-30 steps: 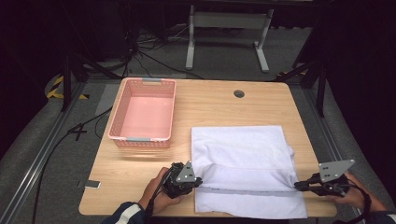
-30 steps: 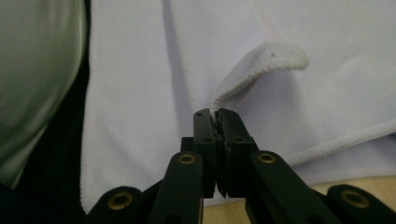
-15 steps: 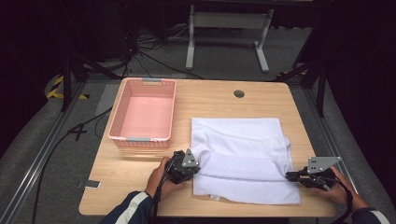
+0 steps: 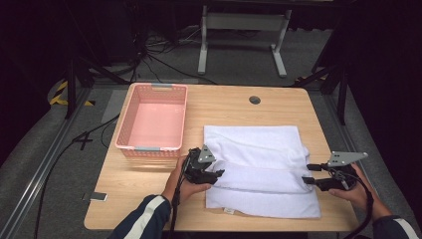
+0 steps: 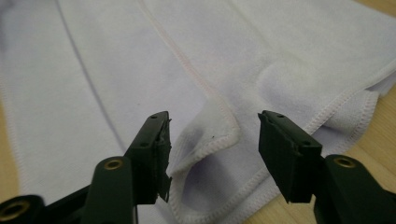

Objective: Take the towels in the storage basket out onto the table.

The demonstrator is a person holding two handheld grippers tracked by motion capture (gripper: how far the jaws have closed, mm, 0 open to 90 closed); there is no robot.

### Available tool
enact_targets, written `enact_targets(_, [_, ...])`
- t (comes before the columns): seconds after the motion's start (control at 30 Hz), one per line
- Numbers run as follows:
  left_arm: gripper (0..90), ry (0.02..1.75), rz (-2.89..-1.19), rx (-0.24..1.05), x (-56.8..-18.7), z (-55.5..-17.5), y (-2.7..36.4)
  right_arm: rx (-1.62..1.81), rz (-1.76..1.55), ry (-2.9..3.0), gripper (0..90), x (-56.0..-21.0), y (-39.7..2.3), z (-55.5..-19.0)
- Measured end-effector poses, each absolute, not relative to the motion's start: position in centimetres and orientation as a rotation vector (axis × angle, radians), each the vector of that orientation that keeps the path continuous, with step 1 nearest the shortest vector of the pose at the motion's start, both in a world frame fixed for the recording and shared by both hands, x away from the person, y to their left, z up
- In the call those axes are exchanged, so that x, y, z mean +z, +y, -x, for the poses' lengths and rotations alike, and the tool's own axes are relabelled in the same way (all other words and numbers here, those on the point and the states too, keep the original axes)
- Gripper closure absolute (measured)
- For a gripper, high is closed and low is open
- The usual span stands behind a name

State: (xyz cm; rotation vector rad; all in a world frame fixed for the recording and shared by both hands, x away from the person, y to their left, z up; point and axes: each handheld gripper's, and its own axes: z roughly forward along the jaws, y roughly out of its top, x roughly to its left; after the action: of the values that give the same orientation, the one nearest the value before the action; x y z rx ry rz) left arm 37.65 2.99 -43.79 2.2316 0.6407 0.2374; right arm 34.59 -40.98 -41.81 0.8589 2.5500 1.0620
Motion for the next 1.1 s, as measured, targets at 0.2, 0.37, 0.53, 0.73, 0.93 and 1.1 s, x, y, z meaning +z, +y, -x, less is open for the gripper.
enact_targets(0.2, [83.5, 0.578, -2.261, 0.189, -43.8, -38.0, 3.3, 1.035, -0.785, 2.62, 81.5, -42.6, -40.0, -34.8])
enact_targets(0.37, [87.2, 0.452, -2.227, 0.224, -42.0, -35.6, 5.1, 1.179, -0.554, 2.623, 83.7, -40.2, -41.3, -32.2])
enact_targets(0.53, [87.1, 0.328, -2.228, 0.218, -41.7, -32.5, 6.8, 1.117, -0.357, 2.742, 82.3, -40.3, -42.1, -29.4])
enact_targets(0.73, [70.8, 0.286, -2.398, 0.155, -43.6, -30.2, 6.8, 0.926, -0.322, 2.874, 69.8, -42.0, -42.6, -28.2])
enact_targets(0.93, [44.1, 0.443, -2.248, 0.155, -43.2, -30.5, 7.2, 0.968, -0.479, 2.751, 48.9, -41.4, -43.7, -28.4])
enact_targets(1.1, [43.2, 0.445, -2.175, 0.183, -40.9, -32.6, 4.7, 1.06, -0.79, 2.454, 49.1, -39.3, -43.1, -32.4])
